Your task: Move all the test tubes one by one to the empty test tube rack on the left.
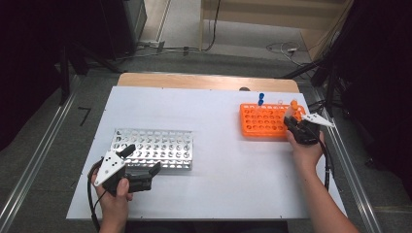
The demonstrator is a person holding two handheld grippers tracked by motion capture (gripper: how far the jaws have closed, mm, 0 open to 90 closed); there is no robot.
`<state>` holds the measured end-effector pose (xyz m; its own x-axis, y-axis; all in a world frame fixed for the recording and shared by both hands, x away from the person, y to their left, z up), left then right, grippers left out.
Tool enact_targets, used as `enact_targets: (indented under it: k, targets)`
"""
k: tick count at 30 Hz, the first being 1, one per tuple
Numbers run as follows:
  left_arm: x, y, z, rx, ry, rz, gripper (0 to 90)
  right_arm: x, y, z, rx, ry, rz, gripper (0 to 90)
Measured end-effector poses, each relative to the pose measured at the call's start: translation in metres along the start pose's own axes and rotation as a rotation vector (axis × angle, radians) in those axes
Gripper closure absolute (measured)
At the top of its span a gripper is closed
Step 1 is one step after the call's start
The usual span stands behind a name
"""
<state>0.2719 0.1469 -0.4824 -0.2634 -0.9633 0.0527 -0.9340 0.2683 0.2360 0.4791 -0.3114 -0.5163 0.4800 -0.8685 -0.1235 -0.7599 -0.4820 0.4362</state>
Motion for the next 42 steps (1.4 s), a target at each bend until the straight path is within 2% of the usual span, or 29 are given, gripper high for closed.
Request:
enact_targets:
  k: [6,11,15,17,24,25,28,38,41,42]
  targets:
    - [0.005,0.001,-0.003,0.007,0.002,0.016,0.0,-0.005,0.015,-0.014,0.062,0.003,-0.019,72.8]
    - [0.011,0.002,-0.010,0.014,-0.010,0.033,0.0,-0.015,0.030,-0.024,0.101,0.002,-0.064,72.9]
    - [0.016,0.002,-0.015,0.019,-0.018,0.043,0.0,-0.027,0.042,-0.028,0.109,0.013,-0.108,72.9]
    - [0.025,0.001,-0.019,0.013,-0.023,0.084,0.0,-0.034,0.048,-0.029,0.114,0.020,-0.127,72.9]
    - [0.041,-0.004,-0.027,-0.001,-0.045,0.127,0.0,-0.066,0.063,-0.026,0.069,0.098,-0.190,72.9]
    - [0.047,-0.007,-0.030,-0.011,-0.058,0.144,0.0,-0.071,0.065,-0.024,0.066,0.107,-0.200,72.9]
    - [0.056,-0.011,-0.034,-0.019,-0.062,0.174,0.0,-0.085,0.068,-0.020,0.048,0.129,-0.229,72.9]
    - [0.086,-0.029,-0.046,-0.046,-0.072,0.242,0.0,-0.135,0.076,-0.003,0.013,0.171,-0.366,72.9]
    - [0.091,-0.034,-0.048,-0.050,-0.077,0.249,0.0,-0.151,0.078,0.002,0.006,0.167,-0.414,72.9]
    - [0.097,-0.037,-0.052,-0.054,-0.074,0.265,0.0,-0.157,0.078,0.004,0.003,0.165,-0.430,72.9]
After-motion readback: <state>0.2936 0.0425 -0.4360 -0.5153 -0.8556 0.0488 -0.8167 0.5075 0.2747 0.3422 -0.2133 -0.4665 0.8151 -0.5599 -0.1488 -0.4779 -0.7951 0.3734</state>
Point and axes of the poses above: each handheld gripper's, and its own axes: y roughly backward along the jaws, z roughly out of its underside, x roughly to its right, the point moved 9 cm from there along -y, roughly forward along the jaws, and after that the axes turned 14 degrees about -z, right-handed, at the moved point
